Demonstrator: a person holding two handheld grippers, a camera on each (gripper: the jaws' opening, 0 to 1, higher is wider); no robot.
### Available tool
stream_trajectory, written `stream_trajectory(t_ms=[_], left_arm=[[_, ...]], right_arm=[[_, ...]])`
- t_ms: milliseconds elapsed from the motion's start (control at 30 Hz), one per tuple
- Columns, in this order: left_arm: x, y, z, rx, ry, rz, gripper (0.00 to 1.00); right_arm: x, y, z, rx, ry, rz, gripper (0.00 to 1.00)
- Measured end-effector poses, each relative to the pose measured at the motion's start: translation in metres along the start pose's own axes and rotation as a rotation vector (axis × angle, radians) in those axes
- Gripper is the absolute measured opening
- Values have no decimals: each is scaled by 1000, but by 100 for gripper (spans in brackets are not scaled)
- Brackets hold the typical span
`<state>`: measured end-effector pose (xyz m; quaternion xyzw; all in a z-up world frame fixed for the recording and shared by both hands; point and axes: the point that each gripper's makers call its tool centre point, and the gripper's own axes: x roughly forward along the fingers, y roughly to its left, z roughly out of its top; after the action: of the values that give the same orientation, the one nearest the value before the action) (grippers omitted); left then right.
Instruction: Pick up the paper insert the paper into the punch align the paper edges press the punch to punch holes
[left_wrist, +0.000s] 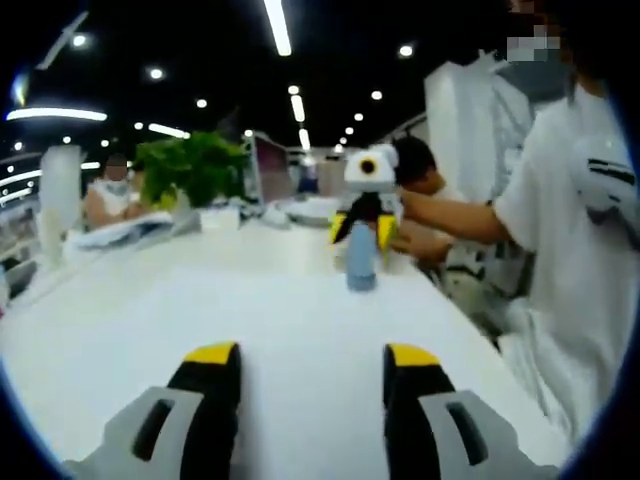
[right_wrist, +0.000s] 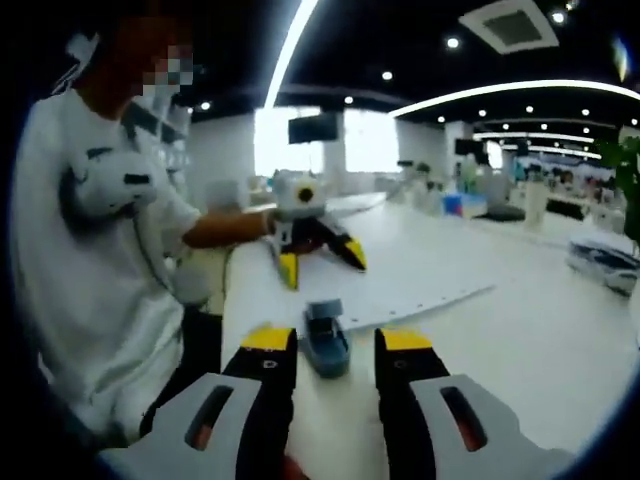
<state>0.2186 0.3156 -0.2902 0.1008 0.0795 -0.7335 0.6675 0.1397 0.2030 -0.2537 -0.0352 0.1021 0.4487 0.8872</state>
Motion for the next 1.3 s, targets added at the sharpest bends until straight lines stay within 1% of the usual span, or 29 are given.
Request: stream_trajectory(t_ms=[33,67,133,167,200,233,267,300,367,433,467,533,600,667,700,733,767,833,967,1133,1300], left_arm=[[0,-1,9,-17,-39,-1,57],[-1,-2,14,-34,-53,-3,57],[2,-9,23,-45,-59,-9,56],[7,-16,28,-42,-60,-14,56],[12,-21,30,2,-37,-20,56],[17,-25,31,25,-25,-19,55],[24,-31,34,50,-13,-18,54],[36,-39,37,61,3,-28,53],[53,-51,44,76,-6,-59,53],[71,-57,45,87,4,-78,53],[81,-59,44,87,15,-89,53],[89,-61,44,75,17,-101,52],[102,-62,43,52,15,-106,51],[111,-59,41,46,23,-92,49],[114,-58,41,35,22,-86,49],[117,-58,43,11,2,-85,49],[119,-58,45,-6,-17,-88,48],[122,-58,41,-15,-20,-92,46],[122,-58,33,-17,-15,-93,45],[122,-63,35,25,-35,-103,43],[123,-65,32,46,-24,-101,36]], right_arm=[[-6,-2,5,-7,-18,-53,33],[-13,-3,11,-23,-35,-127,32],[-23,-2,19,-36,-61,-206,33],[-32,-1,25,-33,-84,-273,33],[-36,-1,26,-29,-93,-302,32],[-40,-2,29,-25,-107,-338,32],[-49,0,35,0,-144,-404,32],[-55,-1,37,16,-162,-449,32],[-63,-1,38,40,-191,-513,29],[-69,-2,38,47,-205,-555,29],[-71,-2,36,44,-199,-577,29],[-77,-3,34,38,-187,-621,29],[-81,-3,33,47,-190,-642,29],[-81,-1,36,90,-230,-636,30],[-80,0,36,87,-229,-634,30],[-78,1,35,87,-229,-633,31],[-77,0,32,81,-214,-638,31],[-75,-1,28,75,-195,-647,31],[-73,-1,23,85,-193,-645,32],[-69,-3,18,100,-191,-651,32],[-64,-8,15,123,-194,-663,29]])
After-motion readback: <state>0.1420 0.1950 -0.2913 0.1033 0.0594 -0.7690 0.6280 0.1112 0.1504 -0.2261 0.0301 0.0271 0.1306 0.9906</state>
